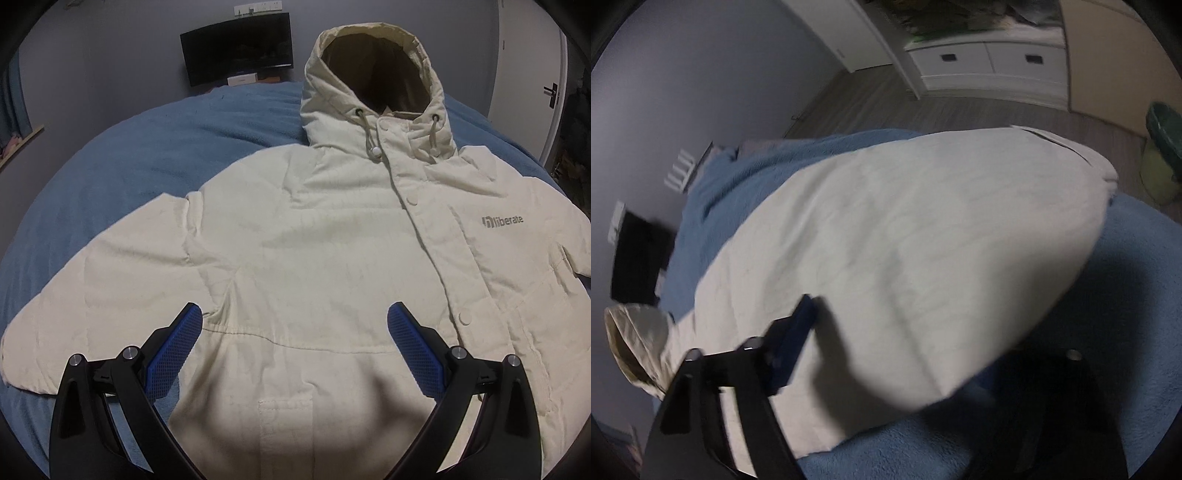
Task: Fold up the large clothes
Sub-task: 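Grasp the jacket sleeve nearest the right tool and lift it, then fold the held sleeve across the jacket chest with the right tool, release, then grasp the folded sleeve's cuff with the left tool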
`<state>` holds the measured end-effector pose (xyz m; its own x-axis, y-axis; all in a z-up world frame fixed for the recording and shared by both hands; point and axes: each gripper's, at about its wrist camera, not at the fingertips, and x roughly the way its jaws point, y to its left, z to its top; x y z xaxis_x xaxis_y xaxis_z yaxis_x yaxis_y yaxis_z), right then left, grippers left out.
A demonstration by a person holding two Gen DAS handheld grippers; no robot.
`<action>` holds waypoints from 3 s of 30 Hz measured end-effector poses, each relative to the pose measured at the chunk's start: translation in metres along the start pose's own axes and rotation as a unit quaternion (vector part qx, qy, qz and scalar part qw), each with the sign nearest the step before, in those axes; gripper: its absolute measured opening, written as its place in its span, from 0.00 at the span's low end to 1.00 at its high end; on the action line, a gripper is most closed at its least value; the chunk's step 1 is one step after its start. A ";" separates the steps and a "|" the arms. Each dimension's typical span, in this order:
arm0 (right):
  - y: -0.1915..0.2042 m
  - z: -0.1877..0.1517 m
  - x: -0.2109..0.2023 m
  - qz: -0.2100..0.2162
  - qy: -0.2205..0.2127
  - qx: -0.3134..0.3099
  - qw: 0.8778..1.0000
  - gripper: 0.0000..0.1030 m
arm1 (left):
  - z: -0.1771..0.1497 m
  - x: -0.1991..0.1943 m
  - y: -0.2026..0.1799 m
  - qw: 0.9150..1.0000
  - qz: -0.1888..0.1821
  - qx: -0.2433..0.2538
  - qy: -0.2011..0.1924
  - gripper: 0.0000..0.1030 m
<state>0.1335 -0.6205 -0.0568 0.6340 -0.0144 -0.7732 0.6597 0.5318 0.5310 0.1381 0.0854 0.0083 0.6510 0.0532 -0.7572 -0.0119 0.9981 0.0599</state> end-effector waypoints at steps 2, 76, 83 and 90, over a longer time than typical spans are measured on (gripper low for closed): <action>-0.011 0.004 -0.003 0.002 -0.008 0.004 1.000 0.53 | -0.001 0.003 0.001 1.000 -0.001 -0.004 0.003 0.94; 0.183 -0.177 -0.097 0.075 0.022 -0.423 0.903 0.91 | -0.008 -0.018 -0.213 0.977 -0.130 0.168 0.005 0.85; 0.179 -0.164 -0.093 0.099 0.036 -0.396 0.912 0.91 | -0.022 -0.004 -0.276 0.963 -0.112 0.245 -0.014 0.78; 0.180 -0.168 -0.090 0.107 0.040 -0.396 0.911 0.91 | -0.015 0.002 -0.274 0.961 -0.104 0.256 -0.005 0.18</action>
<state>0.1274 -0.3812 0.0501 0.6614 0.2057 -0.7213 0.0068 0.9600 0.2800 0.1316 -0.1878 -0.0196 0.6058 -0.1488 -0.7816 0.4924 0.8417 0.2214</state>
